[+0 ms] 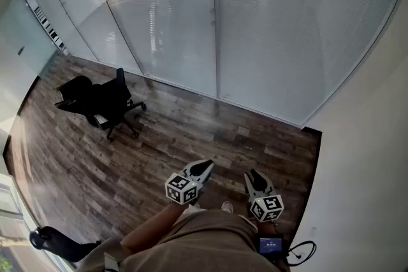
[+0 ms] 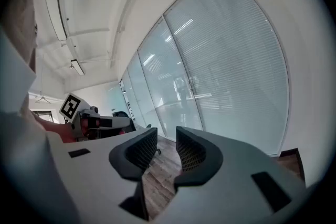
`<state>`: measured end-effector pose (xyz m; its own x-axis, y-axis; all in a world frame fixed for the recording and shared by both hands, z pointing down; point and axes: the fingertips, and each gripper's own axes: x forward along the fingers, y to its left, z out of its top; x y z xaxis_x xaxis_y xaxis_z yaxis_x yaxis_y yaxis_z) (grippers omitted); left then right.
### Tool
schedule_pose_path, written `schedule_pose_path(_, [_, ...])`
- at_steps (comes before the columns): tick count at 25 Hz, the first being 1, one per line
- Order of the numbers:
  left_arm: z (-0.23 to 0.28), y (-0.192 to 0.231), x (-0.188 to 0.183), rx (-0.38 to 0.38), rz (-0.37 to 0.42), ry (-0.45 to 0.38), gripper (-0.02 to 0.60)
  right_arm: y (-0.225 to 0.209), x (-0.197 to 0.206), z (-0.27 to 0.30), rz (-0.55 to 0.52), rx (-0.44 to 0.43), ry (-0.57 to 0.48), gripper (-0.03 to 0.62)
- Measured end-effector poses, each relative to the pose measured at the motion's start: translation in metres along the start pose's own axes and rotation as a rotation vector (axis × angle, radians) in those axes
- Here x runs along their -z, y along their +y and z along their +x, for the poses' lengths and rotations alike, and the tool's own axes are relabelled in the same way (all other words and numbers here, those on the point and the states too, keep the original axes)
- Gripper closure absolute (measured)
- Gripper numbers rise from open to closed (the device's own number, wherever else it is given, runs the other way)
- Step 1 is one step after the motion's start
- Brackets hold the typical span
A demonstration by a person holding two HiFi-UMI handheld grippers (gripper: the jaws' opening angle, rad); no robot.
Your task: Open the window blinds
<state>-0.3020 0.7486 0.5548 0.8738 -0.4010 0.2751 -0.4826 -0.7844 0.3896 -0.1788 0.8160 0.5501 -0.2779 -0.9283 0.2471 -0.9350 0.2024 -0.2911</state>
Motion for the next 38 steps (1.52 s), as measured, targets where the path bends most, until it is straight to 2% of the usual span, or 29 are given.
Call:
schedule_pose_path(8, [0.007,-0.013,0.009,-0.033,-0.001,-0.010,0.538,-0.022,0.000,-0.018,-0.051,-0.003,0.022,0.477])
schedule_pose_path(15, [0.024,-0.036,0.012,-0.059,0.027,-0.031,0.538,-0.063,0.012,-0.042,0.028,0.000,0.078,0.476])
schedule_pose_path(23, [0.028,-0.044,0.022,-0.135,0.013,-0.080,0.538,-0.080,0.016,-0.067,-0.011,-0.037,0.058,0.477])
schedule_pose_path(31, [0.022,-0.034,0.030,-0.191,-0.022,-0.072,0.538,-0.085,0.011,-0.059,-0.006,-0.057,0.035,0.477])
schedule_pose_path(38, [0.043,0.003,0.024,-0.214,-0.038,-0.054,0.538,-0.101,0.012,-0.024,0.011,-0.049,0.043,0.477])
